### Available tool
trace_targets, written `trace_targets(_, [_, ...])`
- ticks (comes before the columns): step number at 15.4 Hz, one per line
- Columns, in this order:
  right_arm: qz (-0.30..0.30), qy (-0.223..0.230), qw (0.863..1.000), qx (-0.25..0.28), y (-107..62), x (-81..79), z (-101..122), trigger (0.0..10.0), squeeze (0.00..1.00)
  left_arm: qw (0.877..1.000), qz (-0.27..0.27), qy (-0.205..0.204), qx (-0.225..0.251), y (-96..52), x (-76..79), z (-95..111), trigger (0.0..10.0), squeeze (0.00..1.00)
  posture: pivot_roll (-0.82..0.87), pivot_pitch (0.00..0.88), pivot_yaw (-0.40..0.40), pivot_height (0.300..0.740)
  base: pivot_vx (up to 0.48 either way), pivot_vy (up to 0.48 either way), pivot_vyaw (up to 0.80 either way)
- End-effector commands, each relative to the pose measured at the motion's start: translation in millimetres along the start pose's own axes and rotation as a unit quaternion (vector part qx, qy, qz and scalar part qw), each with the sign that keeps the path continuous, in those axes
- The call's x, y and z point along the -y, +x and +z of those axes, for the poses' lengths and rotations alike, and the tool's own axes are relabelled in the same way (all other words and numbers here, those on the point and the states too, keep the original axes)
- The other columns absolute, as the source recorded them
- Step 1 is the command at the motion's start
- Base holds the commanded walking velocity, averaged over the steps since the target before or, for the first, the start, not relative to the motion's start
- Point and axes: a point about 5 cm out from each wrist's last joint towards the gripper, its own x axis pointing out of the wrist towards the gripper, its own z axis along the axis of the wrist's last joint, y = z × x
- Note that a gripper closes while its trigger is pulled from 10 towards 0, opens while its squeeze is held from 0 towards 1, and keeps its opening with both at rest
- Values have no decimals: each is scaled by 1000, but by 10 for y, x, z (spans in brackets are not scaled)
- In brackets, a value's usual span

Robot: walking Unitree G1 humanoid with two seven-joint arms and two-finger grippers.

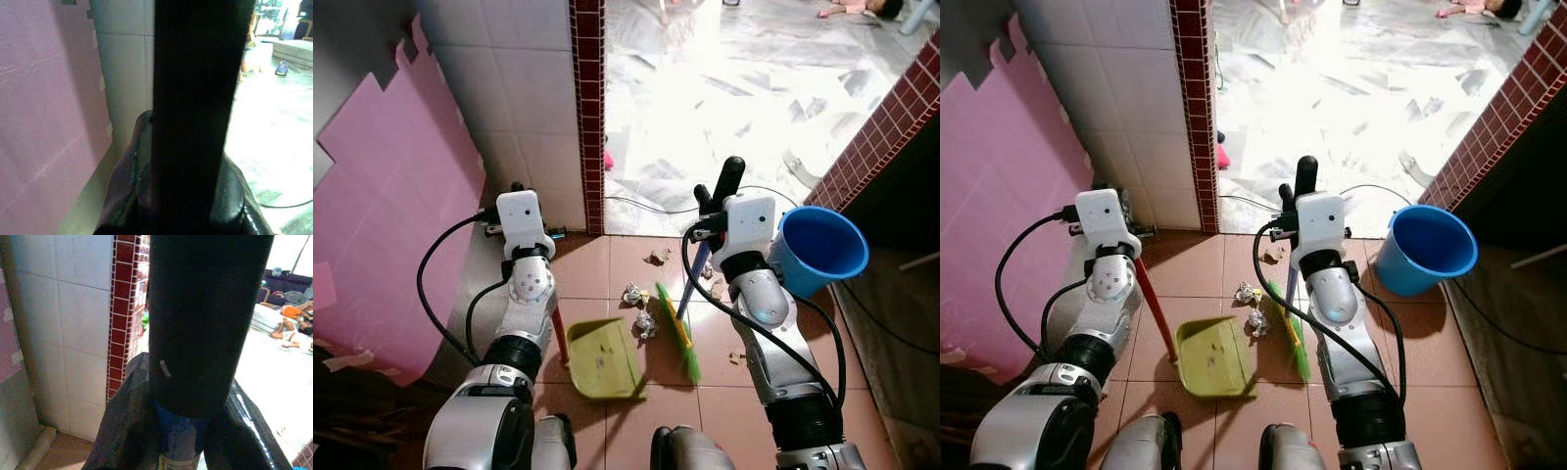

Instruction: Sweep floor

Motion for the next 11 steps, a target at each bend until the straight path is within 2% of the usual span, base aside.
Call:
trace_targets(1, [4, -4, 1000, 1, -11, 10, 29, 10000, 0, 1000, -6, 0, 30, 59, 59, 124, 10000, 0, -65, 189, -1, 740, 0, 0, 0])
trace_targets(4, [60, 72, 996, -7, -17, -102, 49, 10000, 0, 999, -7, 3, 32, 50, 77, 96, 10000, 0, -67, 178, -1, 740, 0, 0, 0])
trace_targets(7, [136, 129, 982, -36, -67, -181, 20, 10000, 0, 1000, -3, 12, 26, 28, 85, 52, 10000, 0, -75, 169, -1, 740, 0, 0, 0])
trace_targets(9, [166, 130, 976, -45, -95, -142, 18, 10000, 0, 1000, -6, 11, 24, 22, 99, 42, 10000, 0, -79, 165, 1, 740, 0, 0, 0])
trace_targets(10, [206, 136, 967, -58, -116, -118, 26, 10000, 0, 1000, -8, 13, 24, 25, 116, 42, 10000, 0, -84, 159, 4, 740, 0, 0, 0])
trace_targets(11, [215, 138, 965, -60, -121, -111, 32, 10000, 0, 1000, -9, 12, 24, 25, 120, 42, 10000, 0, -84, 159, 4, 740, 0, 0, 0])
